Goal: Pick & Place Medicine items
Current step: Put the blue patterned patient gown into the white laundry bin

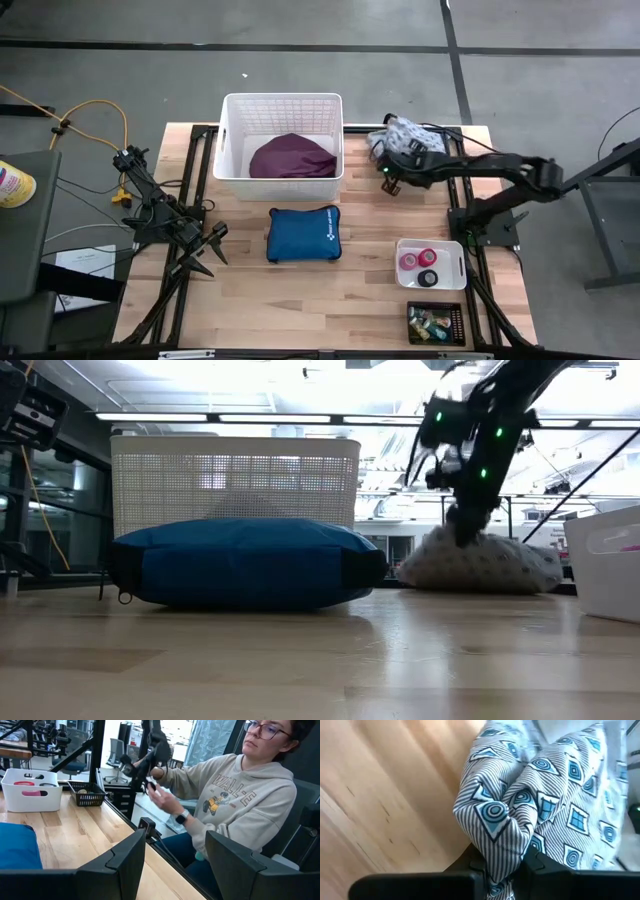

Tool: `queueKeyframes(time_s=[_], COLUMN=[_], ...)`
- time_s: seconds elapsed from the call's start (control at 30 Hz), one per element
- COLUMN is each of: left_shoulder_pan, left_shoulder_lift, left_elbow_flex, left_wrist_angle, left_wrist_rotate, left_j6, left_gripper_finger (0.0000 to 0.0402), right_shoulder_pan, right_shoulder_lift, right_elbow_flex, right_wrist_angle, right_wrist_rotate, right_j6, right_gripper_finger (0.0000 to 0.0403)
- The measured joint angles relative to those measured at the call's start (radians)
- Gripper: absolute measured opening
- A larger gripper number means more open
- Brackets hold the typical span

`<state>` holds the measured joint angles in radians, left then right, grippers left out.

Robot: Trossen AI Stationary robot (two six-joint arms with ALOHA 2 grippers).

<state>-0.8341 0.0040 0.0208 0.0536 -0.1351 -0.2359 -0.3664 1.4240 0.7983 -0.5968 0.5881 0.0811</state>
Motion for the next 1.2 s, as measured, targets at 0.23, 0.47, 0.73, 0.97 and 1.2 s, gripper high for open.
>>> queueKeyframes(time_s=[0.23, 0.47, 0.73, 0.97, 1.2], left_shoulder_pan=[0.0, 0.0, 0.0, 0.0, 0.0], left_shoulder_lift=[0.0, 0.0, 0.0, 0.0, 0.0], left_elbow_flex=[0.0, 0.0, 0.0, 0.0, 0.0], left_wrist_angle=[0.0, 0.0, 0.0, 0.0, 0.0], left_wrist_rotate=[0.0, 0.0, 0.0, 0.0, 0.0], left_j6=[0.0, 0.0, 0.0, 0.0, 0.0], left_gripper_finger=[0.0202, 0.0202, 0.0202, 0.0202, 0.0202], right_shoulder_pan=[0.001, 0.001, 0.001, 0.019, 0.081], right_shoulder_lift=[-0.196, -0.351, -0.398, -0.398, -0.398], right_elbow_flex=[0.001, 0.001, 0.002, 0.002, 0.002], right_wrist_angle=[0.01, 0.066, 0.128, 0.313, 0.574], right_wrist_rotate=[0.007, 0.01, -0.019, -0.069, -0.07], right_j6=[-0.005, 0.017, 0.075, 0.007, -0.184], right_gripper_finger=[0.0033, 0.0033, 0.0033, 0.0033, 0.0033])
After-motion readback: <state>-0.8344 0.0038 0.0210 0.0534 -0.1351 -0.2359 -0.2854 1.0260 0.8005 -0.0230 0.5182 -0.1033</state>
